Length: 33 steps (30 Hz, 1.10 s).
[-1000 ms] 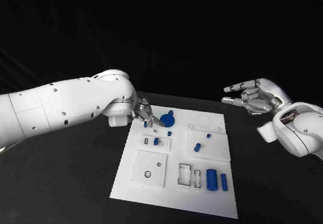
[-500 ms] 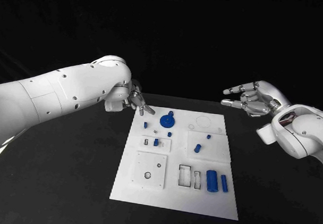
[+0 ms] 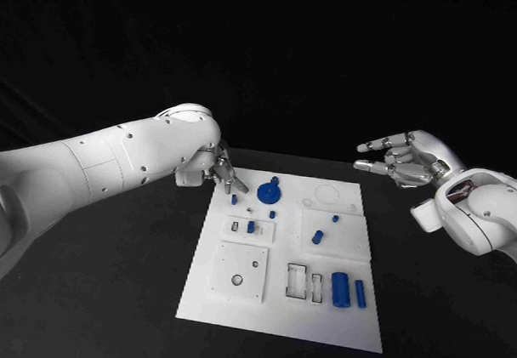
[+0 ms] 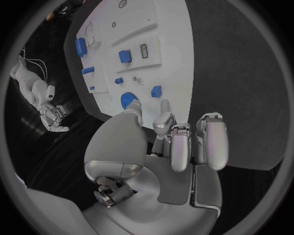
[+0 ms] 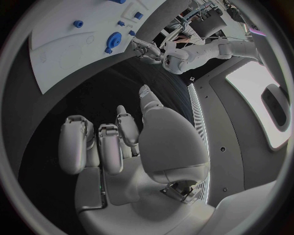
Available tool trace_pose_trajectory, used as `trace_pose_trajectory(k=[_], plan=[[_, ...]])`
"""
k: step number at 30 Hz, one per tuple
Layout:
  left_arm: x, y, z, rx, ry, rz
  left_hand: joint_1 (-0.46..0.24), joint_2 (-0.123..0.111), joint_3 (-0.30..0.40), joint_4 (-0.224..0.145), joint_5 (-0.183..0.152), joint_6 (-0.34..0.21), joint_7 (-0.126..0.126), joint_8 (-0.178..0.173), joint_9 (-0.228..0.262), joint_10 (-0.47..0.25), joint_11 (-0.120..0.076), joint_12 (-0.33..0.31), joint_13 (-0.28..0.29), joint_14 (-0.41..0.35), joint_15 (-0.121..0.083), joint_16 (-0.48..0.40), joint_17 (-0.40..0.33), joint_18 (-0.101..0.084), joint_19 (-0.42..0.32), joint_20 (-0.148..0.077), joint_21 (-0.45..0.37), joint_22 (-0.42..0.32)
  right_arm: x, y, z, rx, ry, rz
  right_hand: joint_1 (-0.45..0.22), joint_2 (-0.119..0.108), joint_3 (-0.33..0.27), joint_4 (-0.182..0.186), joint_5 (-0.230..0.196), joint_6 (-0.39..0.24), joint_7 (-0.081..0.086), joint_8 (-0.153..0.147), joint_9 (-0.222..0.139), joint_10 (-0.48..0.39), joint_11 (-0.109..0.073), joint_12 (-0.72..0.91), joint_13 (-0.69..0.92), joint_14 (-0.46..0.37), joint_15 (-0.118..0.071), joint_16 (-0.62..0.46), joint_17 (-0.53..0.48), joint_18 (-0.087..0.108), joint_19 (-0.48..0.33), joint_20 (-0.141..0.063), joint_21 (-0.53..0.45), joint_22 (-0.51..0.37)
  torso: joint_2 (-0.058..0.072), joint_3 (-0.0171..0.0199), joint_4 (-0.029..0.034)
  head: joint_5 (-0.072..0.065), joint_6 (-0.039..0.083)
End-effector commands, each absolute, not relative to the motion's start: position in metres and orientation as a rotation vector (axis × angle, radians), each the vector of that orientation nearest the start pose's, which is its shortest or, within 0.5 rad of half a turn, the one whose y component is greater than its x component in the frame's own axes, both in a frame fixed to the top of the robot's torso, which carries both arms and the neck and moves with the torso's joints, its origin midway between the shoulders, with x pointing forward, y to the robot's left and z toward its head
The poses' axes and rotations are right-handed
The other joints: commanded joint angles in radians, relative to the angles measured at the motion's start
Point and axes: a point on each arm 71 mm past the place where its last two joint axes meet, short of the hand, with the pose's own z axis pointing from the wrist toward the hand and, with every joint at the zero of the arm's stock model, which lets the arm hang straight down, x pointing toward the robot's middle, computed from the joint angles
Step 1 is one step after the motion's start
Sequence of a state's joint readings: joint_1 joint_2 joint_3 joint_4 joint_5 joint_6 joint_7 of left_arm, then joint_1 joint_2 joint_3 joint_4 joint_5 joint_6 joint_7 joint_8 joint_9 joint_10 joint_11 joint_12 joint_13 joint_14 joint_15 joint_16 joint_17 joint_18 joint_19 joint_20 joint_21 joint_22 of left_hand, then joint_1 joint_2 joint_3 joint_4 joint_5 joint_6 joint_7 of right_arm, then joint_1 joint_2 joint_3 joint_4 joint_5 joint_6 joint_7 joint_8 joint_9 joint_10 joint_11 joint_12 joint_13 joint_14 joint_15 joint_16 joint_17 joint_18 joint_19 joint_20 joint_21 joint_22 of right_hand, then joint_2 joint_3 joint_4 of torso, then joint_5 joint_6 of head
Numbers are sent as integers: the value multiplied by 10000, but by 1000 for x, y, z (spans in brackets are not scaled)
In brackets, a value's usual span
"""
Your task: Assemble the parts on the task board
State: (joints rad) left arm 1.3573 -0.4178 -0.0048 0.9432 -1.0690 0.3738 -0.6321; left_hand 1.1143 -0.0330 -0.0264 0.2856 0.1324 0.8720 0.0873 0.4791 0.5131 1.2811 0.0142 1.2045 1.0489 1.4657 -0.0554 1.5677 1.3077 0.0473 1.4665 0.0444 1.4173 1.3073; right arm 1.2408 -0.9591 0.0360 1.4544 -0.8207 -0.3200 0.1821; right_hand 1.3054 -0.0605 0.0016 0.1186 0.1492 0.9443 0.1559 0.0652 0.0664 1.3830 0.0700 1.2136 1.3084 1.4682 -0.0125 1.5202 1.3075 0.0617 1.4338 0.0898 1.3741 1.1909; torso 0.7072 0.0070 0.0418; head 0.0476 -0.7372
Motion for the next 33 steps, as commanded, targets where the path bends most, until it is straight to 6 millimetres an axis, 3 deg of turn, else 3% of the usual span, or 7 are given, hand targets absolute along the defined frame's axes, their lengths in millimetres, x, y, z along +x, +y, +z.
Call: trace_pose_trajectory(k=[1,15,33], plan=[[587,166,-171,-1675,23622,-1567,53,39,-78,21,-9,90,2,9,-16,30,-29,35,10,1051,0,31,2631,22,337,64,15,390,508,-278,-134,3670,15307,10112,-119,13,-45,12,76,40,-29,37,11,-12,-53,-36,201,808,-11,-61,1783,128,-9,-33,-43,2,-10,6,4,0,-28],[585,161,-180,-1587,23901,-1578,468,307,-223,-39,29,502,-193,482,166,136,-193,137,105,1051,-135,31,2631,20,345,-51,24,425,508,-277,-134,3656,15318,10135,-111,30,-53,16,99,42,-29,38,11,-16,-54,-41,195,807,-12,-64,1780,130,-11,-33,-47,-6,-14,10,2,26,-60],[584,162,-180,-1733,23913,-1343,911,576,-213,-64,41,442,-356,1207,834,219,-339,207,169,1051,-264,31,2631,12,362,-180,30,468,509,-277,-134,3654,15349,10142,-100,42,-56,15,111,45,-31,39,12,-14,-55,-36,196,807,-13,-66,1778,129,-10,-33,-47,-4,-8,9,8,36,-90]])
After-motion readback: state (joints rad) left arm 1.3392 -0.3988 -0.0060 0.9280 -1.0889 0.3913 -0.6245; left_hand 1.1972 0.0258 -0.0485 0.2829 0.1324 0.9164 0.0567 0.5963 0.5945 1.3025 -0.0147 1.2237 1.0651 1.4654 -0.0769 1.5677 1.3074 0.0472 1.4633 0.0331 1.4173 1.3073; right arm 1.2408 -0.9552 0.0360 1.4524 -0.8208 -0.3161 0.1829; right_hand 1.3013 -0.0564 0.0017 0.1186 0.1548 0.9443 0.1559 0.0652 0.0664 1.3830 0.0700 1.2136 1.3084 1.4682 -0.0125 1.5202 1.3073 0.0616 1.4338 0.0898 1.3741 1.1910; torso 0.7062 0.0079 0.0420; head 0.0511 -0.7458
